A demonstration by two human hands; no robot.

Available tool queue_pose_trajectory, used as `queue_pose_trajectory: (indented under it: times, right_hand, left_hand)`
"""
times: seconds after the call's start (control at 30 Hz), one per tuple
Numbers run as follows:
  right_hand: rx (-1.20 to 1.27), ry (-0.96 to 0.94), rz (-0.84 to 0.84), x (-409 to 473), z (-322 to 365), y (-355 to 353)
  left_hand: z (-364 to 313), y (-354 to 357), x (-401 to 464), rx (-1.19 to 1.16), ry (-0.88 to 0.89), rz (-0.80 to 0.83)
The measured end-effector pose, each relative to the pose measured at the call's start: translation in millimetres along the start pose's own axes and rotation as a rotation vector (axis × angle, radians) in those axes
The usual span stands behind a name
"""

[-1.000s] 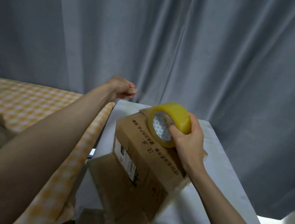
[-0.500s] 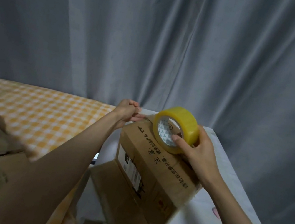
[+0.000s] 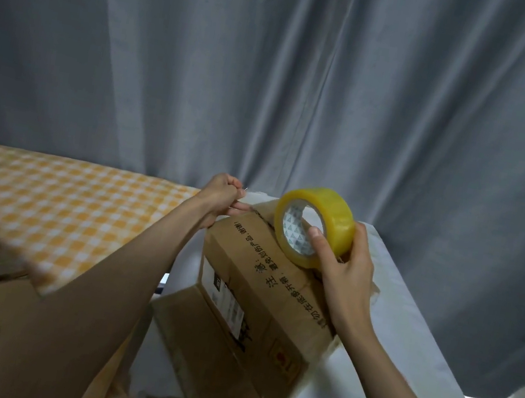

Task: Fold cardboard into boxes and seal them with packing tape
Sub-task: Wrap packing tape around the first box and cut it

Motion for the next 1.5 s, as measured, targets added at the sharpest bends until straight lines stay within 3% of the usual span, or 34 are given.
queue_pose_trajectory:
  times: [0.37, 0.67, 1.03, 1.13, 1.23, 1.37, 1.5]
  right_hand:
    - [-0.032, 0.031, 0.084, 1, -8, 1]
    - [-0.03, -0.003, 0.074, -1, -13, 2]
    - [-0.046, 0.002, 0.057, -2, -13, 2]
    - [-0.037, 0.007, 0.054, -1, -13, 3]
    - [-0.03, 0.013, 0.051, 0, -15, 4]
    - [-0.08, 0.025, 0.057, 1, -18, 4]
    - [0.028, 0.037, 0.045, 2, -20, 2]
  left_hand:
    - [1, -2, 10, -0.014, -0.165, 0.052]
    - [9, 2, 13, 0.364, -0.152, -0.052]
    - [-12, 14, 6, 0.872, 0.127, -0.138]
    - [-2, 8, 1, 0.77, 0.104, 0.015]
    - [3, 3, -4, 0.693, 0.178, 0.013]
    - [2, 1, -10, 0.801, 0.374, 0.038]
    - [8, 1, -29, 0.922, 0.757, 0.111]
Point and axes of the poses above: each hand's wrist, its own x-axis towards the middle knuckle, its own y-axis out of the palm, z = x × y, the point moved 2 cm from there along x, towards the middle knuckle, and after that the axes turned 7 degrees about -z, right-handed, at the moved point
